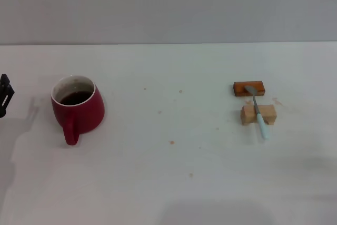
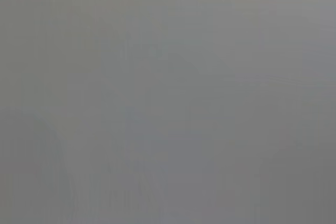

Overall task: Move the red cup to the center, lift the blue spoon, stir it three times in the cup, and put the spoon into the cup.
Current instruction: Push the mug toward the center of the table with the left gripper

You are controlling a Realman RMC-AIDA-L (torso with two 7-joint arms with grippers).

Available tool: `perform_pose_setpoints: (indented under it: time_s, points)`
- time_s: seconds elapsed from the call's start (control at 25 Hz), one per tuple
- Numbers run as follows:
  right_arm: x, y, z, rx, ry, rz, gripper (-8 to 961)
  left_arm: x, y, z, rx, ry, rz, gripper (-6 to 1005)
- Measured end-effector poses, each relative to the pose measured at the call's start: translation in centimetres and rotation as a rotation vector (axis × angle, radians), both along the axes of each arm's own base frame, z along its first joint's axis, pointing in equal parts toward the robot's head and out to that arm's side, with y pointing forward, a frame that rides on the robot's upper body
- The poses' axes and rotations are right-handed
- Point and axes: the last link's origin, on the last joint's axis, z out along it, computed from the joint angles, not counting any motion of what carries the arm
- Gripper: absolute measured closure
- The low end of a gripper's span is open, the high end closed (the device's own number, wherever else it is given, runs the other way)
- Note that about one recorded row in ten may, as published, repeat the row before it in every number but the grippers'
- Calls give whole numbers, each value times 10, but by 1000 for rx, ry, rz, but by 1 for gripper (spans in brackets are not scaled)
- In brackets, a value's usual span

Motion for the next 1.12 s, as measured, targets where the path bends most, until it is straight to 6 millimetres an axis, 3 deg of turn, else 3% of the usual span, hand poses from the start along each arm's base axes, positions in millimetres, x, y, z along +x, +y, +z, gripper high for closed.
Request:
perform_pose_setpoints:
  time_s: [0.4, 0.8, 1.12]
  points:
    - [-1, 0, 1, 7, 0, 8, 286, 1, 2, 1, 2, 5, -1, 236]
    - [-3, -3, 3, 17, 51, 38, 286, -3, 4, -1, -15, 130, 40, 316]
    - [-3, -6, 3, 18, 48, 43, 286, -2, 9, -4, -39, 152, 36, 654]
